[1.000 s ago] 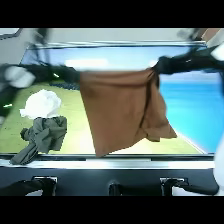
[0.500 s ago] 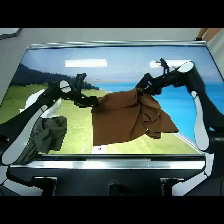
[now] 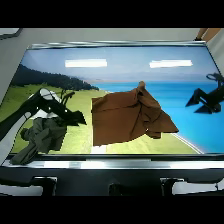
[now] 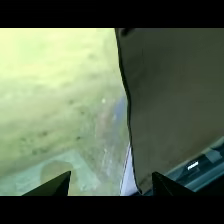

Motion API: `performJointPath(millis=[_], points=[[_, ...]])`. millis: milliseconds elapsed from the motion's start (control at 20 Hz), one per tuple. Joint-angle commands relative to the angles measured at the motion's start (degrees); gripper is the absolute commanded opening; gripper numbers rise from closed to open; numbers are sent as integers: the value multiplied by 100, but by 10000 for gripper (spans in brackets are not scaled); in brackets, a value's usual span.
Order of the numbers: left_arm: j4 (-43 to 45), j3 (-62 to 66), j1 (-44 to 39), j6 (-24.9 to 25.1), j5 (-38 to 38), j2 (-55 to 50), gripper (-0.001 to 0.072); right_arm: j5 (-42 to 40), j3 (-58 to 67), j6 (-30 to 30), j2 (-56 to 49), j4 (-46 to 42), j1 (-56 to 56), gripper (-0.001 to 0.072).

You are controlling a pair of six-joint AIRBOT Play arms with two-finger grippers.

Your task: Fold the shirts.

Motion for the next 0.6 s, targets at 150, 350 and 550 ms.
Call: performJointPath(millis=[150,350,550], points=[[-1775,-2022,-555,691,1202,280,593,-260,-1646,83,313,-417,-337,634],[-1812,-2024,-1062,658,1521,72,507,-673,-2214,-264,313,-420,-341,635],[-1888,-2022,-1088,275,1902,72,182,-1467,-2852,-774,313,-44,-341,681]])
